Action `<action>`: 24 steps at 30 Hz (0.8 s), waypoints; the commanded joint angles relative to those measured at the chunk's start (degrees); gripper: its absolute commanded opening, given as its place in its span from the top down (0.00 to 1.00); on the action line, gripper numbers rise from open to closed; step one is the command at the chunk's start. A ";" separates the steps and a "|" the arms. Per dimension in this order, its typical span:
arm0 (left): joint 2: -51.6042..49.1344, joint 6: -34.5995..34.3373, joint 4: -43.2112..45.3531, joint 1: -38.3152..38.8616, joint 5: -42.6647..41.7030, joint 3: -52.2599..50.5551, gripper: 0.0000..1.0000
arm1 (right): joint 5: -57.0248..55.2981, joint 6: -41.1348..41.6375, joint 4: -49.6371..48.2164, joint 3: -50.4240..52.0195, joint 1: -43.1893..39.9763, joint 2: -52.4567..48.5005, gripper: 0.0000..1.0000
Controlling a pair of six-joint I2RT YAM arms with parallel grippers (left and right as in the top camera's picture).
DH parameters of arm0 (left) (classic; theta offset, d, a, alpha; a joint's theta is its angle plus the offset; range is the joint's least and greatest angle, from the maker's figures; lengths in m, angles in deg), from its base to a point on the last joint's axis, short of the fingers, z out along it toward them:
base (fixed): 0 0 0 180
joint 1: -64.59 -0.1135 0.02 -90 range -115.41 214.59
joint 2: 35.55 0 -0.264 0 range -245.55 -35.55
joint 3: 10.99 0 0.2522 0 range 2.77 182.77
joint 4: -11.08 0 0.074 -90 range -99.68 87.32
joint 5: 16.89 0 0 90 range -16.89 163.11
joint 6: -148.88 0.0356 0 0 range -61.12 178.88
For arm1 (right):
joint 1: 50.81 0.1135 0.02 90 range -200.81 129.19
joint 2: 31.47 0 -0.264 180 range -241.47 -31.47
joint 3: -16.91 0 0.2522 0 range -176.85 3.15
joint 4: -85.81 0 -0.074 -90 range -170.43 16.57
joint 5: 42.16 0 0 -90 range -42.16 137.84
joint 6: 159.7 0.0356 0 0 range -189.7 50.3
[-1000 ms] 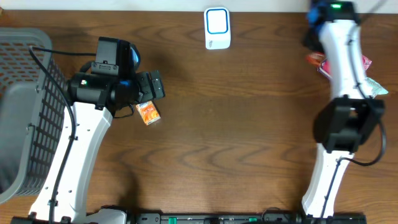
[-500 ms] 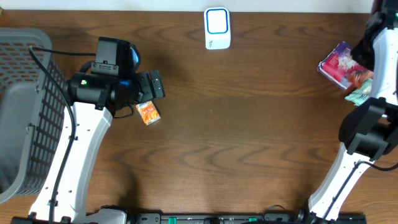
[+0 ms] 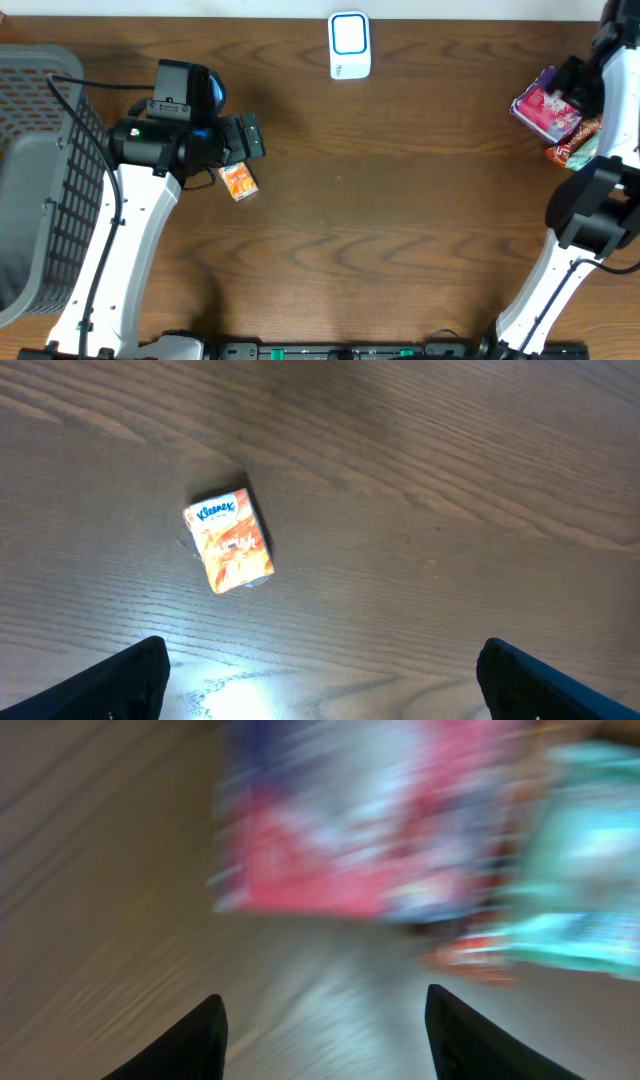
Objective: Scan the item barcode
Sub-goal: 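Move the right gripper to the orange Kleenex box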
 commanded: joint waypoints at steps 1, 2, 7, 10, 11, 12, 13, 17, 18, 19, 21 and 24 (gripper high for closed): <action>-0.15 0.35 -0.17 -0.09 0.39 0.31 0.02 | 21.51 -9.25 0.92 0.37 4.52 1.40 0.36; -0.15 0.35 -0.17 -0.09 0.39 0.31 0.02 | 24.44 -10.88 1.38 0.37 6.08 1.40 0.27; -0.15 0.35 -0.17 -0.09 0.37 0.31 0.02 | 26.34 -12.22 1.46 0.70 15.34 1.40 0.04; -0.15 0.35 -0.17 -0.09 0.37 0.31 0.02 | 26.53 -12.04 -0.11 1.97 21.38 1.40 0.01; -0.15 0.35 -0.17 -0.09 0.39 0.31 0.02 | 26.62 -11.56 -0.94 2.62 23.19 1.40 0.01; -0.15 0.35 -0.17 -0.09 0.39 0.31 0.02 | 26.62 -10.56 -2.25 3.58 25.27 1.40 0.01; -0.15 0.35 -0.17 -0.09 0.37 0.31 0.02 | 26.62 -9.57 -3.52 4.55 26.84 1.40 0.01; -0.15 0.37 -0.17 -0.09 0.39 0.31 0.02 | 28.52 -3.56 -12.07 10.62 34.38 1.40 0.01; -0.15 0.35 -0.17 -0.09 0.39 0.31 0.02 | 30.60 -3.02 -15.45 12.66 36.44 1.40 0.01; -0.15 0.35 -0.17 -0.09 0.39 0.31 0.02 | 32.09 -2.54 -17.66 13.81 37.70 1.40 0.01; -0.15 0.37 -0.17 -0.09 0.37 0.31 0.02 | 35.28 -0.46 -22.91 16.24 40.39 1.40 0.01; -0.15 0.35 -0.17 -0.09 0.39 0.31 0.02 | 36.68 3.89 -28.04 18.60 43.25 1.40 0.01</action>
